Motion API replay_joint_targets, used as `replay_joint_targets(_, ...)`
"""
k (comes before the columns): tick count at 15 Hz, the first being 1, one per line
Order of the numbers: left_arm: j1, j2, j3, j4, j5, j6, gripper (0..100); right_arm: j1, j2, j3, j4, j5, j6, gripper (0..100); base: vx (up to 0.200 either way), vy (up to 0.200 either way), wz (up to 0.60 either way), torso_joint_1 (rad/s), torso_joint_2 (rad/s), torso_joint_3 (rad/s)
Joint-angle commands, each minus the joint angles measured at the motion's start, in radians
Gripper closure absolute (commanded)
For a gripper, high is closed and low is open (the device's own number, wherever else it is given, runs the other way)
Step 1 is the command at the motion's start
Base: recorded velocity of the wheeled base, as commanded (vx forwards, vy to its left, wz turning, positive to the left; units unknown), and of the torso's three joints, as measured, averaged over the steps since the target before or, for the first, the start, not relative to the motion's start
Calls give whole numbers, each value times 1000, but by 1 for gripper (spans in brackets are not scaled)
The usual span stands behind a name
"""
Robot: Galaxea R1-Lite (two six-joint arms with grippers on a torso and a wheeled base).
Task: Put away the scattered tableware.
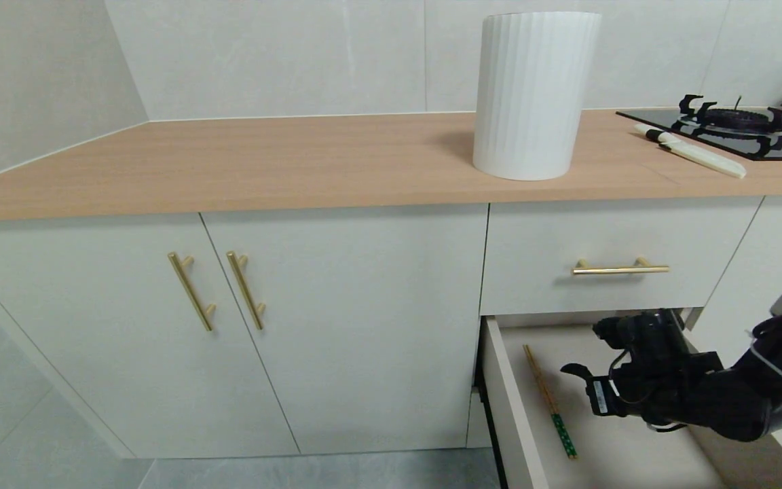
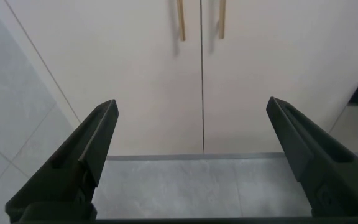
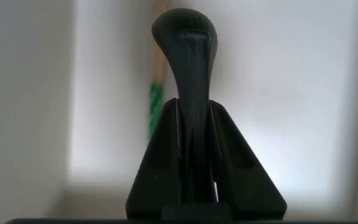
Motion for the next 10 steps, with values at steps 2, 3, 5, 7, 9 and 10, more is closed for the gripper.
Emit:
replay_joint_targets(2,1,2,0,0,0,0,0,2,166,7,-148,-59,-1,100,0,0,0,0,0,0)
replay_joint_targets(3,-1,2,0,0,0,0,0,2,169,5,-156,-59,1,100,0,0,0,0,0,0)
replay_joint_targets(5,-1,2,0,0,0,0,0,0,171,2,-157,-59,1,100,0,0,0,0,0,0)
replay_joint_targets(7,-1,2,0,0,0,0,0,-1,177,1,-160,-59,1,100,0,0,0,0,0,0)
replay_joint_targets(9,-1,2,0,-1,0,0,0,-1,191,2,-194,-59,1,100,0,0,0,0,0,0)
replay_joint_targets(10,-1,2,0,0,0,0,0,-1,194,2,-197,-59,-1,100,0,0,0,0,0,0)
